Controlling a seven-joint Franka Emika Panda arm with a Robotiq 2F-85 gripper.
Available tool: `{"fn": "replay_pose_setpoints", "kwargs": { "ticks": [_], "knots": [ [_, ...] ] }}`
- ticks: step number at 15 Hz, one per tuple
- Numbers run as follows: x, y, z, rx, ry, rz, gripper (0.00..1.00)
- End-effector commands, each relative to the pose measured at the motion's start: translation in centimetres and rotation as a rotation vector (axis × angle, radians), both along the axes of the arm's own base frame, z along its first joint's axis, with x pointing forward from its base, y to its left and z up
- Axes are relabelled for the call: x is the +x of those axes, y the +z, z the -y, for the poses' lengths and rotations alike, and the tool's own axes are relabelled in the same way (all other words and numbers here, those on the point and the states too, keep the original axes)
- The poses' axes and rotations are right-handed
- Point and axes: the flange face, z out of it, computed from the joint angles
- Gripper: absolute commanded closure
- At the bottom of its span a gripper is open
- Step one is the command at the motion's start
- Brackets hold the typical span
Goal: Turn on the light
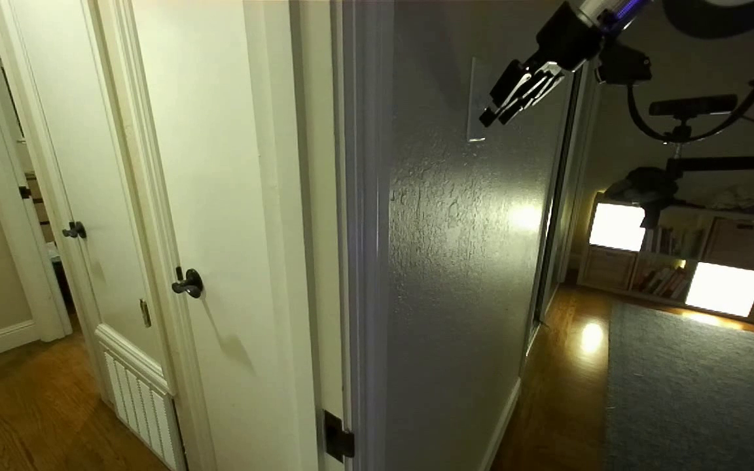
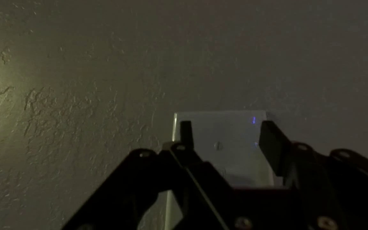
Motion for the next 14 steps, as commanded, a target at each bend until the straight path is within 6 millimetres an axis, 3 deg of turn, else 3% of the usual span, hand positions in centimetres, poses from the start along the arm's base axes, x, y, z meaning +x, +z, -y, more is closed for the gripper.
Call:
{"fn": "replay_pose_setpoints", "kwargs": {
  "ticks": [1,3,7,9,10,12,14],
  "knots": [
    [0.05,1.02,1.33,-0.017,-0.015,0.062,0.74],
    [0.13,1.06,1.7,-0.01,-0.022,0.073,0.86],
    [0.51,0.37,1.57,0.016,-0.027,0.078,0.89],
    [0.75,0.19,1.49,0.021,-0.025,0.084,0.85],
    [0.8,0.19,1.48,0.021,-0.025,0.087,0.76],
    [0.7,0.35,1.62,0.013,-0.023,0.088,0.71],
    [0.55,0.57,1.88,0.003,-0.023,0.088,0.49]
  ]
}}
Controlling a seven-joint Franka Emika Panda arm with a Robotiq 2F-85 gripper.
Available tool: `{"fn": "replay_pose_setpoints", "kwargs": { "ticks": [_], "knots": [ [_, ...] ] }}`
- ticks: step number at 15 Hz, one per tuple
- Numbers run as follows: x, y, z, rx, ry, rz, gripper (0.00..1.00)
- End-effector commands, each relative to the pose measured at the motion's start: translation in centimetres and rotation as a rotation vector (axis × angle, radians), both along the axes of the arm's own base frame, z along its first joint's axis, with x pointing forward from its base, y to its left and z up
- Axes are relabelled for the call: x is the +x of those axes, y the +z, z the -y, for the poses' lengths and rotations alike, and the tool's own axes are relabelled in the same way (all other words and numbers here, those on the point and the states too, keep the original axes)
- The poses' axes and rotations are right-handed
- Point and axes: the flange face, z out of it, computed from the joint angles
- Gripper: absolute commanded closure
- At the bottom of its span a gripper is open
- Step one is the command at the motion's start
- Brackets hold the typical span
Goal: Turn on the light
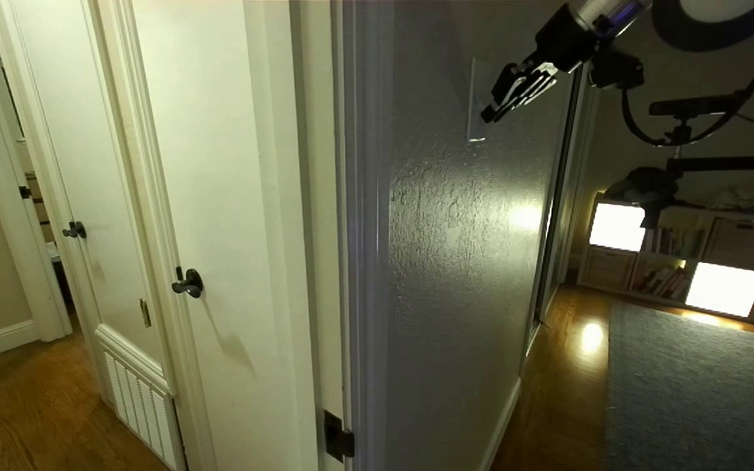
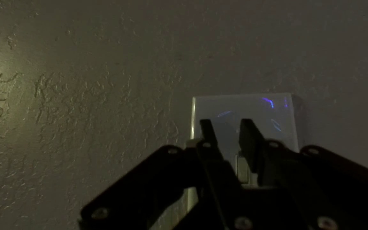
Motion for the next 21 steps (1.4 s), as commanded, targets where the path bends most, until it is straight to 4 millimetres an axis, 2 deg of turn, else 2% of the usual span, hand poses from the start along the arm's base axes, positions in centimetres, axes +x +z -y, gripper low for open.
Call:
{"fn": "replay_pose_setpoints", "kwargs": {
  "ticks": [1,3,4,8,11,13,21],
  "knots": [
    [-0.1,0.7,0.6,-0.001,-0.009,0.034,0.5],
    [0.0,1.0,0.8,0.001,-0.015,0.044,0.55],
    [0.1,1.3,0.8,0.002,-0.015,0.051,0.72],
    [0.3,1.6,0.0,0.007,-0.001,0.065,0.94],
    [0.3,1.4,-0.5,0.008,0.008,0.063,0.98],
    [0.1,1.5,-0.5,0.001,0.011,0.059,0.93],
    [-2.5,3.2,-1.1,-0.019,0.021,0.0,0.94]
  ]
}}
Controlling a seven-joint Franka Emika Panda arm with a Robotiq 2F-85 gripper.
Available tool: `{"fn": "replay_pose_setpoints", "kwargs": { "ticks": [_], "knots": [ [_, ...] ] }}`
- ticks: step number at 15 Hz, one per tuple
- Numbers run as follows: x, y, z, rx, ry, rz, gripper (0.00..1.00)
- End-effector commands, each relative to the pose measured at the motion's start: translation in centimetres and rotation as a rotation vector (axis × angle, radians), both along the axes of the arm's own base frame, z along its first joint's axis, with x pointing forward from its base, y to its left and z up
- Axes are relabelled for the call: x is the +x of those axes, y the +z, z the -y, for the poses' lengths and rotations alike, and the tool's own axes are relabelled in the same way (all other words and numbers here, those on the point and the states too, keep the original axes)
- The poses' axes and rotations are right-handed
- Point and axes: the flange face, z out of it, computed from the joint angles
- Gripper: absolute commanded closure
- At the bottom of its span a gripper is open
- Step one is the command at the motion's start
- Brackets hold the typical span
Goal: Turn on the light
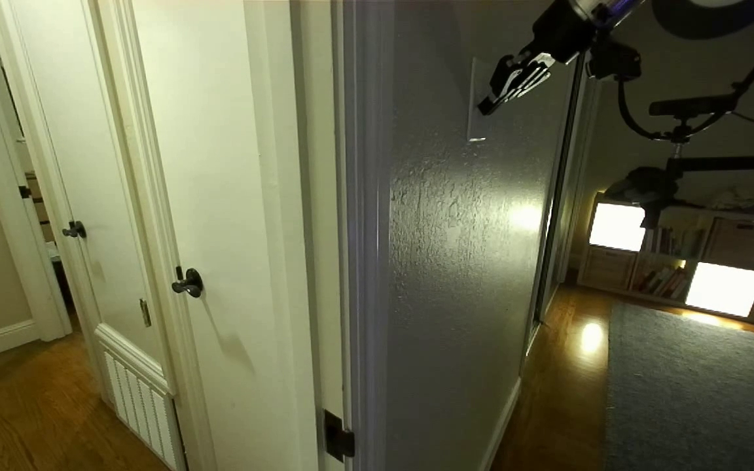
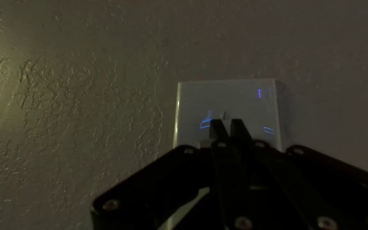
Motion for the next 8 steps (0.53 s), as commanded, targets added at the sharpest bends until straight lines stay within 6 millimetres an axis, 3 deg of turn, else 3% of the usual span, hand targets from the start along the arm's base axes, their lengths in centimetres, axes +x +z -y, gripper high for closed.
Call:
{"fn": "replay_pose_setpoints", "kwargs": {
  "ticks": [1,8],
  "knots": [
    [-2.8,2.4,-0.2,-0.013,0.0,-0.012,0.94],
    [-3.2,3.9,-0.3,-0.034,-0.003,-0.029,0.94]
  ]
}}
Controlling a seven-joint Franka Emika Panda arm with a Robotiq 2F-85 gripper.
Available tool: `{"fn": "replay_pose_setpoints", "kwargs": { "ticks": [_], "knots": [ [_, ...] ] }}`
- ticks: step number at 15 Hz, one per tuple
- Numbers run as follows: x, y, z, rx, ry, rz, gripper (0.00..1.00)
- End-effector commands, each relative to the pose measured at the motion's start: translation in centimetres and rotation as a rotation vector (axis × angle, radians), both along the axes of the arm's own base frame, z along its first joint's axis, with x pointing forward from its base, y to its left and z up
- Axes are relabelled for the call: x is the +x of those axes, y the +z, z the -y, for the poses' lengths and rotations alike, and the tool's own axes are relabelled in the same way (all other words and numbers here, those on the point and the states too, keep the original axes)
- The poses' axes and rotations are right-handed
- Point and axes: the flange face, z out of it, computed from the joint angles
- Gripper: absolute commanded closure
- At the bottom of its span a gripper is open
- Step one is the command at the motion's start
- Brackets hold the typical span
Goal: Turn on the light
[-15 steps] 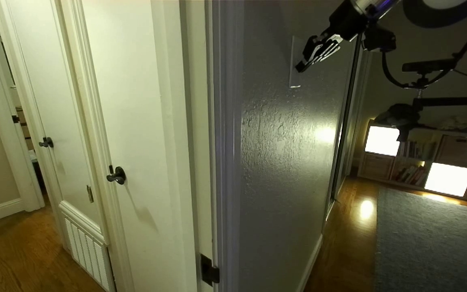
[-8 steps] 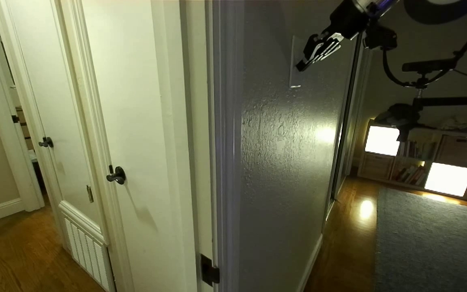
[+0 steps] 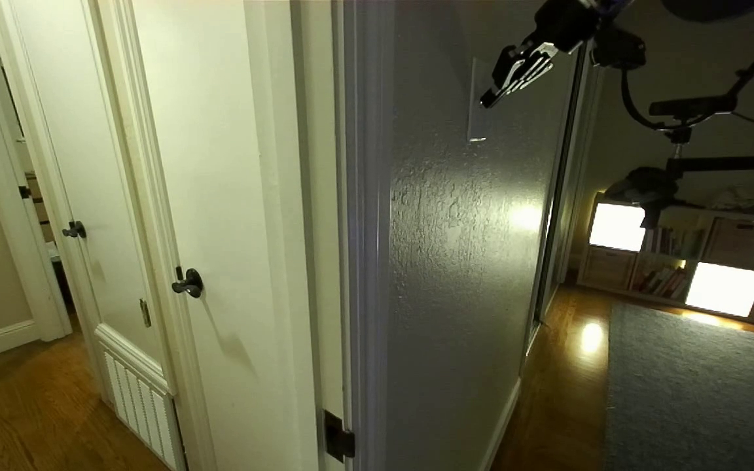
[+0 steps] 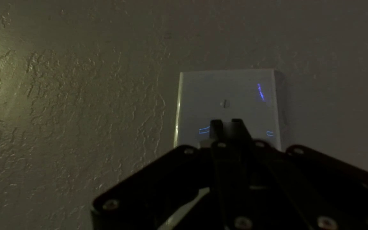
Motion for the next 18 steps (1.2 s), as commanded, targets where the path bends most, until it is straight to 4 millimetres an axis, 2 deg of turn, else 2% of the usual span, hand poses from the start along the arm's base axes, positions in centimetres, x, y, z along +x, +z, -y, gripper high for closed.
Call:
{"fn": "replay_pose_setpoints", "kwargs": {
  "ticks": [1,10,16,17,18],
  "knots": [
    [-3.0,2.7,-0.3,-0.024,0.001,-0.021,0.94],
    [-2.6,5.1,0.0,-0.082,0.0,-0.064,0.94],
    [-2.4,4.8,-0.2,-0.086,0.017,-0.115,0.94],
    [-2.4,4.9,-0.1,-0.091,0.014,-0.131,0.9],
    [-2.8,5.2,-0.1,-0.099,0.01,-0.147,0.66]
  ]
}}
